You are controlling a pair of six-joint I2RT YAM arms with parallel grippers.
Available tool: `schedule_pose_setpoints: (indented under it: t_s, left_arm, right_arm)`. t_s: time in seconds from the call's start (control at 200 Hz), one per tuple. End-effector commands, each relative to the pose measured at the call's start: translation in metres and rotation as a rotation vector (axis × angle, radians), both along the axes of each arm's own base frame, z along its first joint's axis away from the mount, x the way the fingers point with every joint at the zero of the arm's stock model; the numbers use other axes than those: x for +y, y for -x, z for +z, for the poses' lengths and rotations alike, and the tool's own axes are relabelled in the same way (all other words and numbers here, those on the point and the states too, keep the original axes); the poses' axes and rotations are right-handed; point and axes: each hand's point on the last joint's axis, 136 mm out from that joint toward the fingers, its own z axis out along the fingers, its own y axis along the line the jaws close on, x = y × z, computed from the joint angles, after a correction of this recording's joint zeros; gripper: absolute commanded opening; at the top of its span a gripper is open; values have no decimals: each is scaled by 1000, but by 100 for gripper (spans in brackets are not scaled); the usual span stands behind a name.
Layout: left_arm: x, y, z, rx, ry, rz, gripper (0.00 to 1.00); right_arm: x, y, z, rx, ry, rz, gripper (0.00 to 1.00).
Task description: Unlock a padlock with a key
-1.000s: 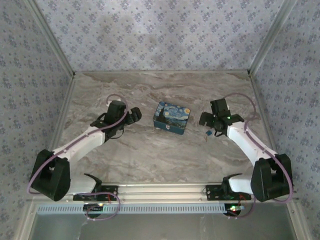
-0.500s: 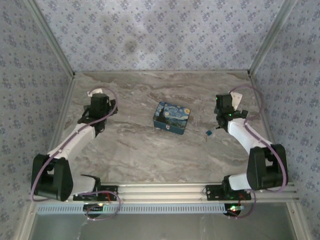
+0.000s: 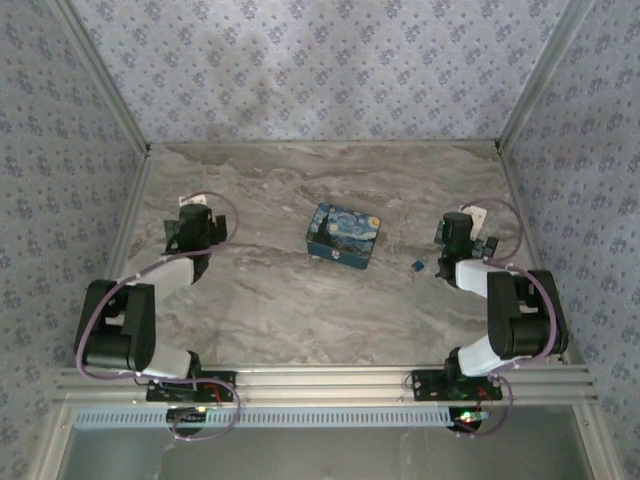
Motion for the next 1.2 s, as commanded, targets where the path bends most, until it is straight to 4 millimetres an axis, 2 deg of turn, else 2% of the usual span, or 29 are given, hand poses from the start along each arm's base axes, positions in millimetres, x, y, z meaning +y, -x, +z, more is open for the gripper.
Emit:
schedule_pose_setpoints:
  t_s: [0.0, 0.115, 0.19, 0.25, 0.29, 0.32, 0.355, 0.36, 0.385, 0.42, 0.48, 0.52, 1.199]
  left_arm:
    - [7, 1, -2, -93, 65, -18, 98]
    - [3, 5, 1, -111, 62, -48, 98]
    - [-2, 13, 11, -228, 44, -106, 98]
    - [7, 20, 1, -273, 58, -62, 98]
    - [10, 20, -9, -293, 66, -49, 98]
    - [11, 14, -8, -319, 48, -52, 98]
    - [9, 9, -13, -251, 54, -65, 98]
    - [8, 10, -21, -212, 58, -67, 98]
    - [3, 5, -22, -150, 74, -87, 98]
    - [4, -2, -15, -201, 87, -108, 98]
    - [10, 2, -22, -167, 110, -83, 98]
    - [10, 0, -17, -195, 104, -85, 98]
    - [10, 1, -19, -183, 88, -72, 98]
  right_arm:
    - [11, -16, 16, -107, -17, 87, 100]
    - [28, -15, 17, -158, -31, 226, 100]
    - [45, -13, 11, -173, -34, 355, 100]
    - [43, -14, 9, -234, -23, 349, 100]
    - [41, -14, 7, -187, -40, 336, 100]
    - [38, -14, 3, -166, -64, 314, 100]
    - [40, -16, 7, -194, -31, 337, 100]
    - [40, -16, 7, -196, -30, 336, 100]
    - [39, -15, 8, -191, -26, 324, 100]
    - [39, -14, 5, -170, -32, 316, 100]
    - [40, -13, 8, -185, -2, 308, 100]
    - [40, -13, 8, -184, 1, 306, 100]
    - [39, -15, 5, -177, -33, 327, 100]
